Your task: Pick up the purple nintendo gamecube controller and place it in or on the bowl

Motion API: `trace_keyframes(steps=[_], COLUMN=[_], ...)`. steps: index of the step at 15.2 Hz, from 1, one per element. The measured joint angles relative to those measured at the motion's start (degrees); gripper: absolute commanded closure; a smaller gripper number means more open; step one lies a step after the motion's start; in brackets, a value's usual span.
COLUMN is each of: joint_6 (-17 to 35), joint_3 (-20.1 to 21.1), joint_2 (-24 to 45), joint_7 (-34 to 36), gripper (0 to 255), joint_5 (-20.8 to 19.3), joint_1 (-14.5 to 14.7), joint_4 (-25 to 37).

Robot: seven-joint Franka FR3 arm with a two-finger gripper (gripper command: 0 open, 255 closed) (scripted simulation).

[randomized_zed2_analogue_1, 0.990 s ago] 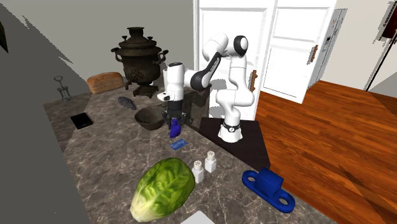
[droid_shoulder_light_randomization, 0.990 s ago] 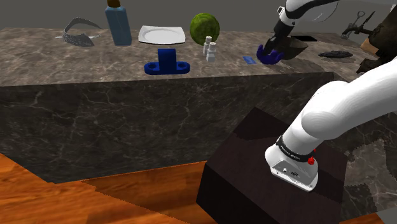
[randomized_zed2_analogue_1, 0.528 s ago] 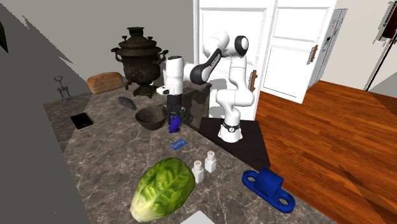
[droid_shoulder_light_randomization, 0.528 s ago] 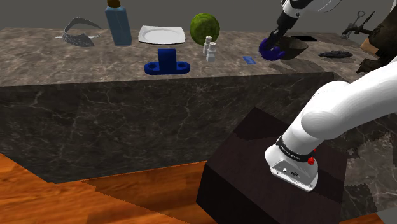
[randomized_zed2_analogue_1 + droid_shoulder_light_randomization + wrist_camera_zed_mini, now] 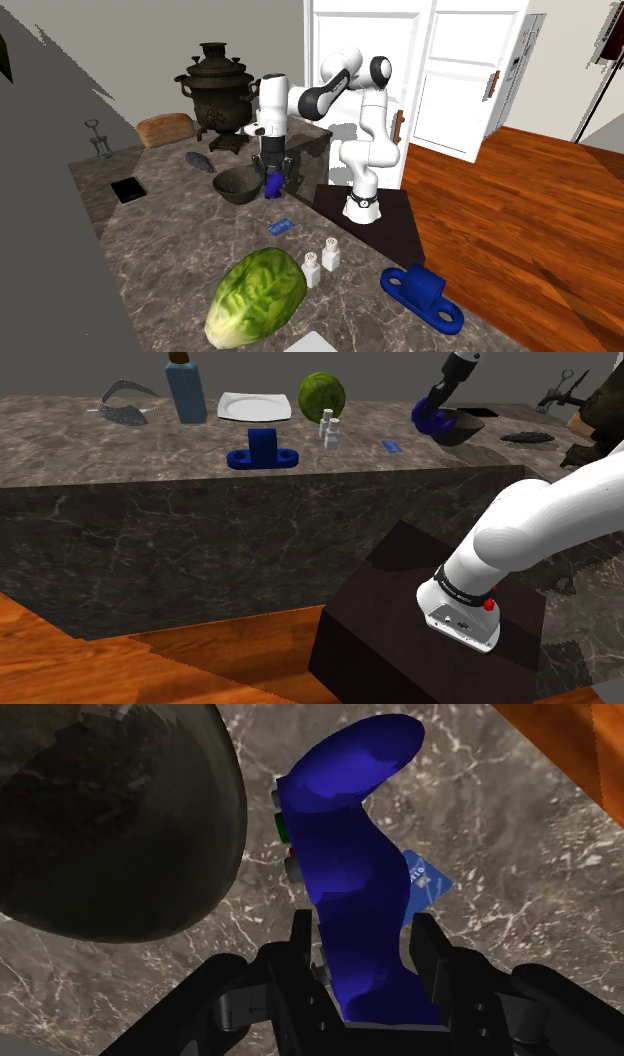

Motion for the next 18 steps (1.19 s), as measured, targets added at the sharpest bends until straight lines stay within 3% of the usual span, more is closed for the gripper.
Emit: trace_keyframes(steps=[18], joint_6=[-12.9], joint_3=[2.1], joint_2=[0.7], joint_7=[-0.5], gripper=[255], joint_5=[1.9], joint_1=[1.0], joint_4=[13.5])
